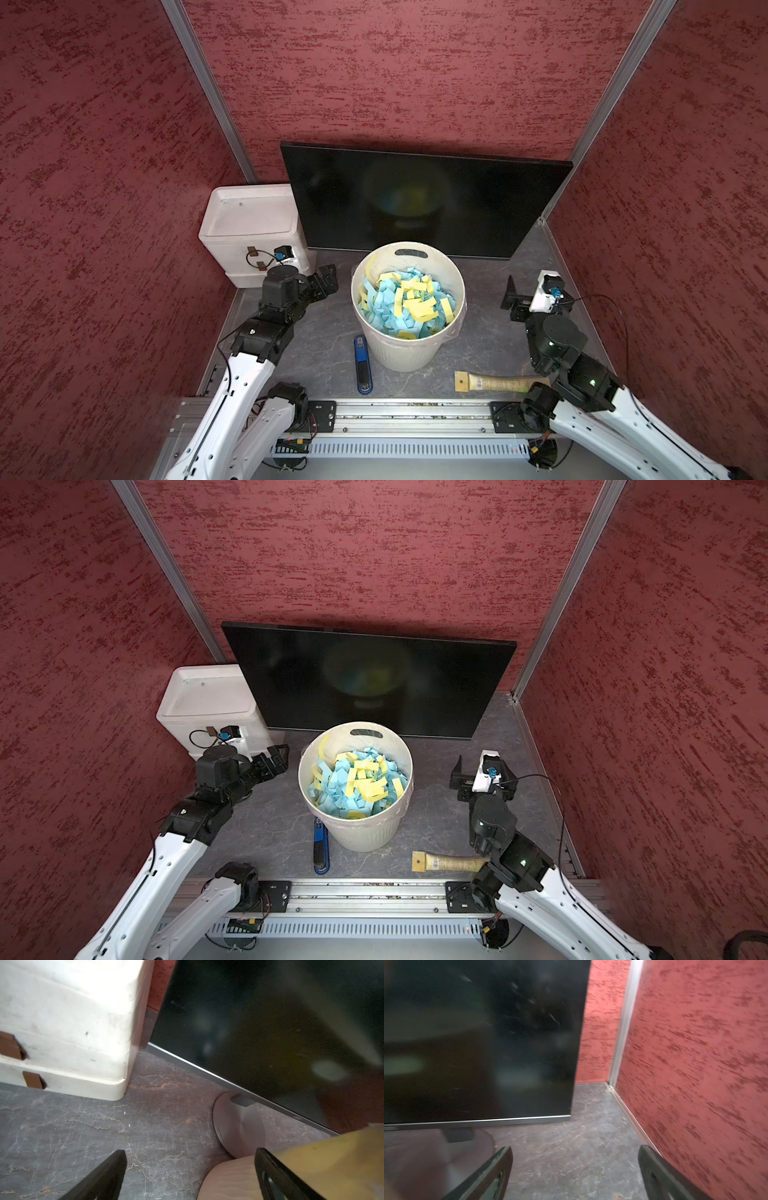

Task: Remove the sticky note from the monitor
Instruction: Reset both arms

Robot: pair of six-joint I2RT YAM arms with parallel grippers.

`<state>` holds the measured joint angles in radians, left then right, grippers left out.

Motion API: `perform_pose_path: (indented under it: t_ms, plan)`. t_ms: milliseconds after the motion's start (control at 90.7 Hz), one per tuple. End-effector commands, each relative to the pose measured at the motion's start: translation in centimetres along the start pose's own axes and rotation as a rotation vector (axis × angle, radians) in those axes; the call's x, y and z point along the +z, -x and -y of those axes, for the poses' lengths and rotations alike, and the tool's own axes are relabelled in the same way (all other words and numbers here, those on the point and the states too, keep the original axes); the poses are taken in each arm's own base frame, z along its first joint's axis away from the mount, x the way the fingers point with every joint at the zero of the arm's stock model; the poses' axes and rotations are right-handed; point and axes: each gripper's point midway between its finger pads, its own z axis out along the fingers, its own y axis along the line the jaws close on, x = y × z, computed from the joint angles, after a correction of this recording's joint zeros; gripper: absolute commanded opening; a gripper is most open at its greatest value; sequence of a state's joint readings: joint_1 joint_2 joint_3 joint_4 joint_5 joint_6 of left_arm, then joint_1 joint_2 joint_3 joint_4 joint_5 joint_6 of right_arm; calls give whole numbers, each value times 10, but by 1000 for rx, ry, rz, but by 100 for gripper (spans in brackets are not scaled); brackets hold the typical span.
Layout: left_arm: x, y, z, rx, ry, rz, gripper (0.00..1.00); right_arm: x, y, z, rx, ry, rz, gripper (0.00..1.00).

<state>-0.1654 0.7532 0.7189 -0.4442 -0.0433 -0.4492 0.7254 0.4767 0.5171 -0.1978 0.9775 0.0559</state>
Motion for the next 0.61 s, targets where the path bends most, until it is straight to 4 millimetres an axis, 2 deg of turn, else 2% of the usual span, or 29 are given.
perform_pose_path:
  t_ms: [0, 99, 220, 320, 474, 595]
  plan:
    - [3, 25, -4, -49, -13, 148, 100, 10, -9, 19, 119, -136, 20, 98]
    - [11, 26, -17, -33, 40, 194, 100, 20, -33, 31, 143, -203, 8, 98]
    - [23, 25, -25, 16, 64, 238, 100, 29, -55, 41, 138, -251, 24, 99]
    - [37, 21, -35, 92, 103, 261, 100, 40, -65, 47, 126, -271, 39, 98]
    - [57, 14, -62, 157, 189, 264, 100, 59, -84, 55, 107, -308, 38, 99]
    - [64, 9, -78, 178, 229, 281, 100, 78, -100, 58, 99, -318, 13, 98]
